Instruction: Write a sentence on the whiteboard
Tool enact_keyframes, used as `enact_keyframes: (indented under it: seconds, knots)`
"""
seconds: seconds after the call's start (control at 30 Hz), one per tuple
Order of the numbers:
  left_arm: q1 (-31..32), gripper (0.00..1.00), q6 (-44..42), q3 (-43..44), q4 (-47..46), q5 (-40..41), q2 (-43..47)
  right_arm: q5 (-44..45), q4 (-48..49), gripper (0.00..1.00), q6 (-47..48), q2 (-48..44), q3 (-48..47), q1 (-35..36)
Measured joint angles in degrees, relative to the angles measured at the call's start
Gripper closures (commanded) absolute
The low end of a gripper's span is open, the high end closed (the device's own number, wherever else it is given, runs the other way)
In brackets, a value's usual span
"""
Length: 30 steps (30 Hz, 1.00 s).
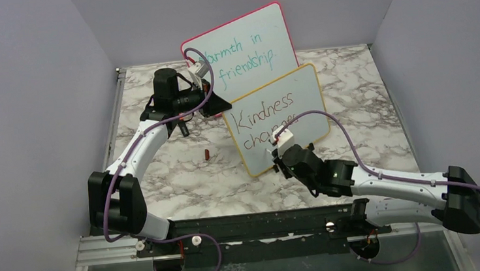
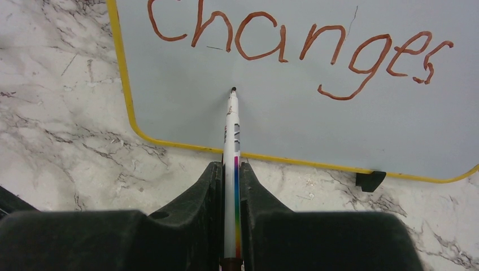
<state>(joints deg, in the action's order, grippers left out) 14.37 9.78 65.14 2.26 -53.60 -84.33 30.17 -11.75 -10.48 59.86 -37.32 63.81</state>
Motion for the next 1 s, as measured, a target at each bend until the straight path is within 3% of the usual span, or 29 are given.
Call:
enact_keyframes:
  seconds: [1.0]
  knots:
    - [0.0,1.00,-0.3,0.0,0.0,0.0,0.0,-2.5,-8.6,0.99,-4.5,3.3,-1.7,0.4]
